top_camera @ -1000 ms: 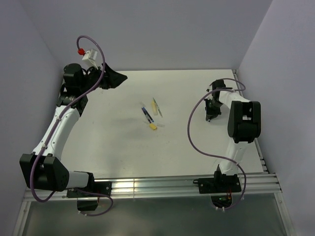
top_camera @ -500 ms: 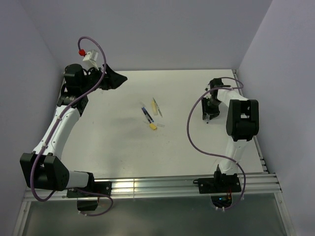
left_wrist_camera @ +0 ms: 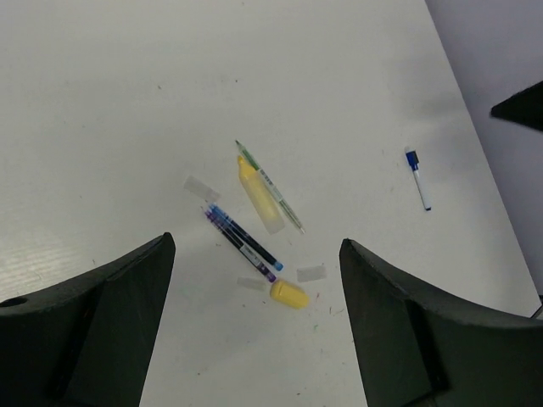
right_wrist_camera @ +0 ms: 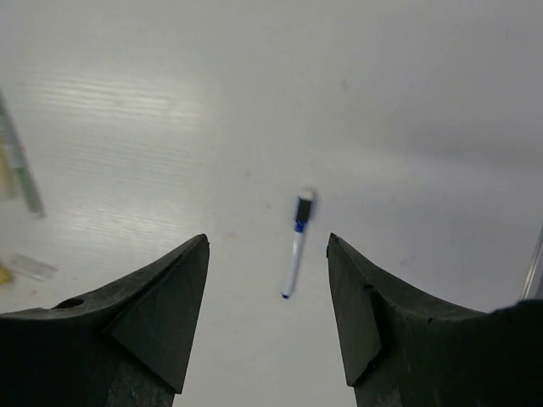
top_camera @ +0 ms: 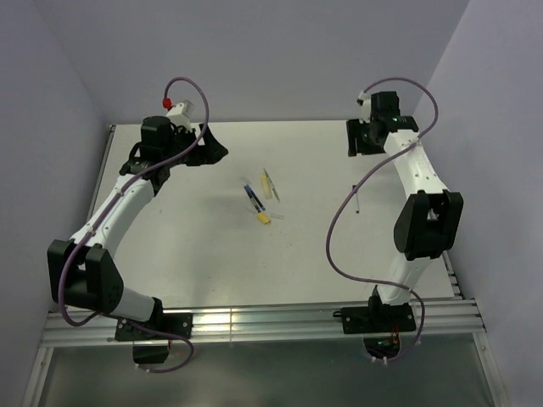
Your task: Insert the pens into the pen caps
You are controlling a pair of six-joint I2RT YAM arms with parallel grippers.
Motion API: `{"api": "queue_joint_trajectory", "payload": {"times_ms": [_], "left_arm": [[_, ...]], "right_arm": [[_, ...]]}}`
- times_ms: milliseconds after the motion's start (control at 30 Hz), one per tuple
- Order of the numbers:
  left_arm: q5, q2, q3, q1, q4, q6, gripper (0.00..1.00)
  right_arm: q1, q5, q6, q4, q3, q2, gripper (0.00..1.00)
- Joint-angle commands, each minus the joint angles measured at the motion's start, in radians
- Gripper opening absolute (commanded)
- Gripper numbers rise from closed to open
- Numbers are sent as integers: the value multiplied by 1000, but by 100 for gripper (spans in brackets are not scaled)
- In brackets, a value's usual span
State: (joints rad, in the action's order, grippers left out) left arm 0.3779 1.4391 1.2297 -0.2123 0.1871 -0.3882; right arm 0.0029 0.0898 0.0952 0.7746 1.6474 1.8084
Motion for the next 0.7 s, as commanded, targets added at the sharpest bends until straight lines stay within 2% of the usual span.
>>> {"api": "queue_joint_trajectory", "payload": {"times_ms": [0, 300, 433, 667], "left_arm": [[-48, 33, 50, -9, 9, -8, 83], [-112, 96, 122, -9, 68, 9, 83], [-132, 87, 119, -6, 64, 11, 83], [-120, 90, 116, 1, 57, -3, 84]], "right_arm": [[136, 19, 43, 0, 93, -40, 65], [451, 70, -27, 22, 271, 189, 55], [515, 68, -66, 26, 333, 279, 54], [552, 71, -94, 31, 361, 411, 53]]}}
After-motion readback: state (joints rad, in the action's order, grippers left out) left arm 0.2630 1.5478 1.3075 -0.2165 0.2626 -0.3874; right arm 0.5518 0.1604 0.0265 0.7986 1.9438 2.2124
